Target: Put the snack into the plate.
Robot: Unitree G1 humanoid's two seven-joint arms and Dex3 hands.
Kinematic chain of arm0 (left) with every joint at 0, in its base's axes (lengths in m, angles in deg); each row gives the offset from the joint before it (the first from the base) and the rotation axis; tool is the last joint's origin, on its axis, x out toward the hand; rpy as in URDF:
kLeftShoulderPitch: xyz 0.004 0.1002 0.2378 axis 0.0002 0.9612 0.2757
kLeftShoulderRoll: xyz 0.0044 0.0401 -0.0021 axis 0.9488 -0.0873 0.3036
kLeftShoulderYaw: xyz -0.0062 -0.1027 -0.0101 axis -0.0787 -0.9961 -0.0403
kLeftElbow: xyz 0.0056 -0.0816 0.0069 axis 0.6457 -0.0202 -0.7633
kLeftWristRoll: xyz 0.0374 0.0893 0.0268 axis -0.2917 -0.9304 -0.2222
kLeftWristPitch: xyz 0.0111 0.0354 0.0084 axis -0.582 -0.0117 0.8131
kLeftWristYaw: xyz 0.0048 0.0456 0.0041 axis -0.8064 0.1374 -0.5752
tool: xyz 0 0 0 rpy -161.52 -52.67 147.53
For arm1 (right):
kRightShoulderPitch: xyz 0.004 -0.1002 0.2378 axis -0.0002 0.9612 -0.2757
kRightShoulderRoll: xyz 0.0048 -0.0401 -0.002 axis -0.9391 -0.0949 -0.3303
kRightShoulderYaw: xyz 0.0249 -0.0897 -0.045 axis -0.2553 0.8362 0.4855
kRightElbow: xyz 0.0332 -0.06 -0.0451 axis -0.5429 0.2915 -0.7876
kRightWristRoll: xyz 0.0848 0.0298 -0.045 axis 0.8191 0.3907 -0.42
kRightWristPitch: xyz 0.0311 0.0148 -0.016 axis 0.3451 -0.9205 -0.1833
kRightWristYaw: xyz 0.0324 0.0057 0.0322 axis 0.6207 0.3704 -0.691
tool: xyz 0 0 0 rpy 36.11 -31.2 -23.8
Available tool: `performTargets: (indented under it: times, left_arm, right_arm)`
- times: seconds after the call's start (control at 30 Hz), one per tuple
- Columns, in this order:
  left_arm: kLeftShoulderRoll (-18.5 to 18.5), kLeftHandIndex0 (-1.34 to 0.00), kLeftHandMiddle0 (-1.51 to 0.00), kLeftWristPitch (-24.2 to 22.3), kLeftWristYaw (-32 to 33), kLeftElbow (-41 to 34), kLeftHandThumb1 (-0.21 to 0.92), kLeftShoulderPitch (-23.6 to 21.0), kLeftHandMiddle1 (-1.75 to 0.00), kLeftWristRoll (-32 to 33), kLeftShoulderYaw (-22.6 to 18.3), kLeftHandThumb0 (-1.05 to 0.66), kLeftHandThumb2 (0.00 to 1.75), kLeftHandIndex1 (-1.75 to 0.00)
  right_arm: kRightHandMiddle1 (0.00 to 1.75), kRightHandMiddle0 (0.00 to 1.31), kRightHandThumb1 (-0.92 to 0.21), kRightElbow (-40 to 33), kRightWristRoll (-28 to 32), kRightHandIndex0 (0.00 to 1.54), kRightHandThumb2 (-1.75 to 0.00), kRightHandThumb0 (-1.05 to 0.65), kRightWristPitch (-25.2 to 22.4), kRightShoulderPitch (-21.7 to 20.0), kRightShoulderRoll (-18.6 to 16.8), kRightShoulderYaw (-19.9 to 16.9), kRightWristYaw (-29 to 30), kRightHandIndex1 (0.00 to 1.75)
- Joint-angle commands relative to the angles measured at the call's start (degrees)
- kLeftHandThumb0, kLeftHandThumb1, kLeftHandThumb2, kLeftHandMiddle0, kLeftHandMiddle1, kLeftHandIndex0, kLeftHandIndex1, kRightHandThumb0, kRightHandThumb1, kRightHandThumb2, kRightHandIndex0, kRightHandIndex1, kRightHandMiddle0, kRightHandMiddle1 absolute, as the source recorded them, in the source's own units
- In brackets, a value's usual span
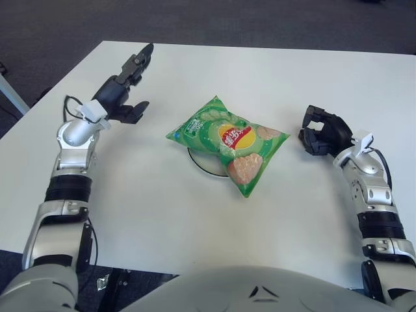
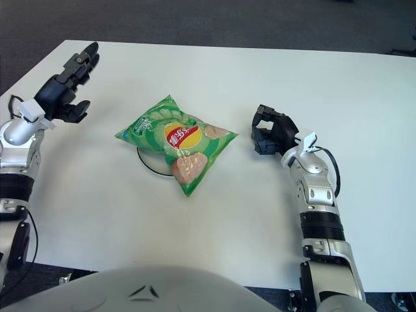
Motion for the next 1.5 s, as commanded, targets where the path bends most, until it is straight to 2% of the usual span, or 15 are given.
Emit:
performTargets:
  times: [0.0, 0.07, 0.17, 0.3, 0.6, 0.7, 0.77, 0.87, 0.9, 0.93, 1.0, 1.07, 1.1, 1.2, 1.47]
  left_arm:
    - [-1.9, 0.0, -0.08, -6.55, 0.2, -0.89, 0.92, -0.65, -0.03, 5.22, -2.99, -1.05, 0.67, 0.0]
    - [-2.55, -0.02, -0.09, -8.66, 0.73, 0.41, 0.92, -0.39, -0.04, 7.07, -4.96, -1.05, 0.65, -0.01]
    - [-3.51, 0.0, -0.16, -10.49, 1.82, 0.68, 0.92, 0.3, -0.06, 8.65, -7.25, -1.05, 0.67, -0.25]
    - [-4.49, 0.0, -0.22, -11.65, 2.75, 0.77, 0.92, 1.05, -0.08, 10.05, -10.07, -1.03, 0.74, -0.42]
    - [-8.9, 0.0, -0.33, -14.24, 7.27, 1.96, 0.92, 1.48, -0.16, 13.03, -15.15, -0.96, 0.9, -0.61]
    - [-11.13, 0.0, -0.4, -13.1, 11.32, 1.21, 0.92, 2.32, -0.3, 11.17, -15.41, -0.91, 0.94, -0.8]
    - [-12.9, -0.03, -0.45, -12.17, 15.68, 0.74, 0.92, 2.69, -0.6, 9.01, -15.39, -0.88, 0.97, -1.05]
    - [-15.51, -0.1, -0.5, -11.47, 22.38, -0.62, 0.92, 3.54, -0.87, 5.01, -14.88, -0.83, 0.99, -1.26]
    - [-17.01, -0.12, -0.51, -12.97, 26.75, -2.96, 0.92, 5.13, -0.92, 2.44, -14.37, -0.82, 1.0, -1.28]
    - [-18.01, -0.2, -0.55, -14.17, 29.78, -4.69, 0.92, 6.28, -1.13, 0.66, -14.01, -0.76, 0.98, -1.45]
    - [-18.93, -0.28, -0.6, -16.4, 33.15, -6.8, 0.92, 7.71, -1.36, -1.22, -13.7, -0.7, 0.97, -1.63]
    - [-19.2, -0.36, -0.63, -18.53, 34.64, -7.98, 0.92, 8.5, -1.51, -1.91, -13.54, -0.65, 0.93, -1.68]
    - [-19.31, -0.38, -0.66, -19.88, 35.33, -8.72, 0.92, 9.16, -1.56, -2.32, -13.38, -0.63, 0.92, -1.7]
    - [-19.32, -0.36, -0.78, -22.51, 36.3, -10.57, 0.73, 10.53, -1.7, -3.14, -13.0, -0.45, 0.89, -1.73]
    - [-20.87, -0.42, -1.01, -26.32, 36.81, -15.13, 0.58, 16.97, -1.74, -5.41, -10.65, -0.41, 0.99, -1.75]
  right_arm:
    - [1.75, 0.6, -0.34, 3.93, -2.78, 1.29, -1.29, -0.48, -4.07, 4.25, -0.9, 2.4, -0.41, 1.75]
    - [1.75, 0.6, -0.34, 4.15, -2.82, 1.29, -1.29, -0.48, -3.73, 4.22, -0.86, 2.43, -0.56, 1.75]
    - [1.75, 0.6, -0.34, 4.47, -2.85, 1.29, -1.29, -0.48, -3.26, 4.14, -0.85, 2.46, -0.68, 1.75]
    - [1.75, 0.6, -0.34, 4.83, -3.1, 1.29, -1.29, -0.48, -2.61, 4.05, -0.85, 2.55, -0.53, 1.75]
    - [1.75, 0.6, -0.34, 4.58, -3.83, 1.31, -1.29, -0.48, -1.71, 4.37, -0.97, 2.75, 0.4, 1.75]
    - [1.75, 0.6, -0.34, 4.37, -3.83, 1.31, -1.29, -0.48, -2.16, 4.35, -0.92, 2.8, 0.72, 1.75]
    - [1.75, 0.6, -0.34, 4.28, -3.93, 1.3, -1.29, -0.48, -2.35, 4.28, -0.94, 2.91, 0.96, 1.75]
    - [1.75, 0.6, -0.34, 4.17, -4.03, 1.3, -1.29, -0.48, -2.58, 4.14, -1.01, 3.08, 1.25, 1.75]
    - [1.75, 0.6, -0.34, 4.07, -4.01, 1.3, -1.29, -0.48, -2.73, 4.11, -1.08, 3.1, 1.38, 1.75]
    - [1.75, 0.6, -0.34, 4.0, -3.99, 1.3, -1.29, -0.48, -2.83, 4.09, -1.13, 3.12, 1.47, 1.75]
    - [1.75, 0.6, -0.34, 3.88, -4.0, 1.29, -1.29, -0.47, -2.94, 4.06, -1.29, 3.18, 1.71, 1.75]
    - [1.75, 0.6, -0.34, 3.8, -3.98, 1.29, -1.29, -0.47, -2.93, 4.08, -1.39, 3.2, 1.98, 1.75]
    - [1.75, 0.6, -0.34, 3.7, -4.01, 1.29, -1.29, -0.47, -2.89, 4.15, -1.53, 3.2, 2.26, 1.75]
    - [1.75, 0.6, -0.34, 3.45, -4.15, 1.29, -1.29, -0.48, -2.86, 4.3, -1.85, 3.18, 2.8, 1.75]
    - [1.75, 0.6, -0.33, 2.23, -3.93, 1.29, -1.3, -0.48, -3.81, 4.9, -3.18, 2.44, 5.34, 1.75]
